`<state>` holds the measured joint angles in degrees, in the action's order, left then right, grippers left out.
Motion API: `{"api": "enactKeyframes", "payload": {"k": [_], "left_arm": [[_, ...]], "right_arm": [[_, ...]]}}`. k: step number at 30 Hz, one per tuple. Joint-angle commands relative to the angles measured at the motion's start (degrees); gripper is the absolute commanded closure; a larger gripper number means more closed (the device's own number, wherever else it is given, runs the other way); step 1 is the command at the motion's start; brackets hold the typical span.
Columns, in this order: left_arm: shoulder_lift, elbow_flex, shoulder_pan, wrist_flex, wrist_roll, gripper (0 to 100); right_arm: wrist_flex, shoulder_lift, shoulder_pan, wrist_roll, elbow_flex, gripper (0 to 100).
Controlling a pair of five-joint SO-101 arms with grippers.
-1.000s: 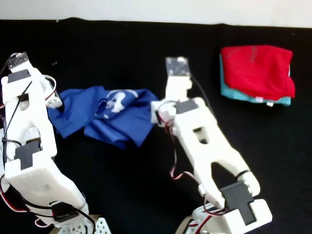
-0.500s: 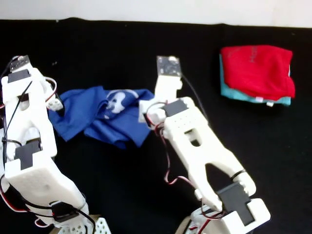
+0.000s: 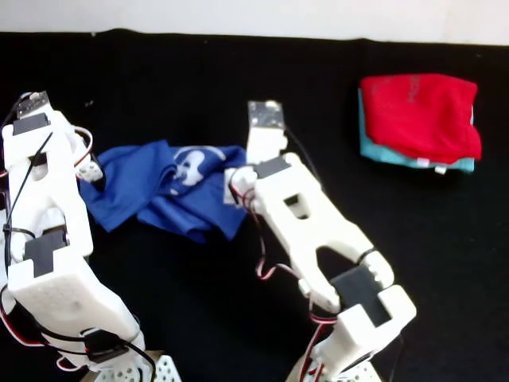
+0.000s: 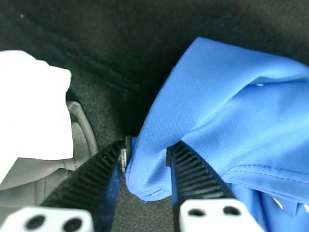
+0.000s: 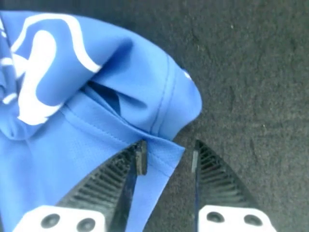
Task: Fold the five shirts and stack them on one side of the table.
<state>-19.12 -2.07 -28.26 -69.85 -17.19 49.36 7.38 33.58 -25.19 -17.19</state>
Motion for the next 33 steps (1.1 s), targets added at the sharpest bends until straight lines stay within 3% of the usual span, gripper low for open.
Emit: {"api": "enactKeyframes", "payload": {"k": [1, 11, 18, 24, 29, 33], "left_arm": [[0.4, -0.7, -0.1, -0.1, 0.4, 87], [0.4, -0.7, -0.5, -0.2, 0.2, 87], [0.4, -0.7, -0.5, -0.1, 0.2, 87], [0.4, -0.7, -0.3, -0.1, 0.2, 87], [0.4, -0.7, -0.2, 0.0, 0.2, 87], [0.4, -0.7, -0.4, 0.0, 0.2, 87]], "right_arm": [[-0.7, 0.1, 1.3, -0.4, 3.3, 84.7], [-0.5, 2.9, 5.6, -0.4, 3.1, 84.1], [-0.6, 3.5, 8.4, -0.4, 3.1, 71.2], [-0.8, 3.6, 8.4, -0.3, 3.1, 76.2], [-0.8, 3.6, 8.0, -0.3, 2.9, 99.1], [-0.6, 3.2, 5.8, -0.3, 2.8, 99.2]]}}
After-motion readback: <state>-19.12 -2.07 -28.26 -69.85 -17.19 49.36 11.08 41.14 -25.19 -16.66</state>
